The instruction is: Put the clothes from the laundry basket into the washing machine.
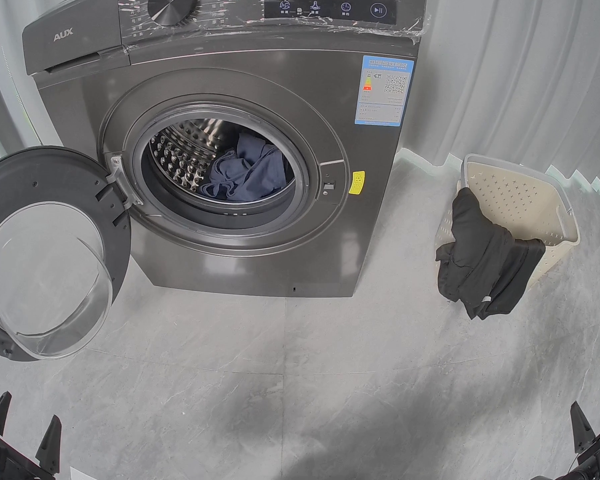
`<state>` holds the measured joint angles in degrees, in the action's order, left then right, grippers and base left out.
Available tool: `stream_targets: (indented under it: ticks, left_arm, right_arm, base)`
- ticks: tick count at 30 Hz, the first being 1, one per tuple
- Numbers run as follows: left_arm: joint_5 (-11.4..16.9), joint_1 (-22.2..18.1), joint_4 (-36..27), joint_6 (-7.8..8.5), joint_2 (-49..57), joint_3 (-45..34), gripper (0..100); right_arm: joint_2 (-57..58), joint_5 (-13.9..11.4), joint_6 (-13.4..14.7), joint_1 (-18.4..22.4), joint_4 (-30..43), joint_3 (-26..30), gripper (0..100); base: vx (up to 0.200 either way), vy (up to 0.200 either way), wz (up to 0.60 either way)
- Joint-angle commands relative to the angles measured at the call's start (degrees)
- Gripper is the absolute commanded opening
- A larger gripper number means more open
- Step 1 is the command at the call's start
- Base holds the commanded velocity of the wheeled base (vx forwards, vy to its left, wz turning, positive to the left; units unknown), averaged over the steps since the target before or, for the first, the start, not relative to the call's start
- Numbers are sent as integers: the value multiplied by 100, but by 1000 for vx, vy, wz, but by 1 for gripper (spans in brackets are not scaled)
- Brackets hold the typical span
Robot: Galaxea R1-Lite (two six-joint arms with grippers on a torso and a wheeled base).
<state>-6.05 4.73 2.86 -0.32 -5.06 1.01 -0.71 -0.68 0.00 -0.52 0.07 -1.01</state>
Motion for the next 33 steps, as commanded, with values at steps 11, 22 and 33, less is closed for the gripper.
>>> stream_targets:
  ticks: [11,22,33]
  left_arm:
    - [323,-658,-49,40,348,-92,100]
    - [666,-447,-313,67,497,-84,100]
    - [640,-447,-322,40,497,-84,100]
  right_arm:
    - [71,-11,0,0,1,84,100]
    - [71,-11,0,0,1,84,100]
    - [71,-11,0,0,1,84,100]
  base:
    - [0,-164,0]
    - [0,0,0]
    - [0,-200,0]
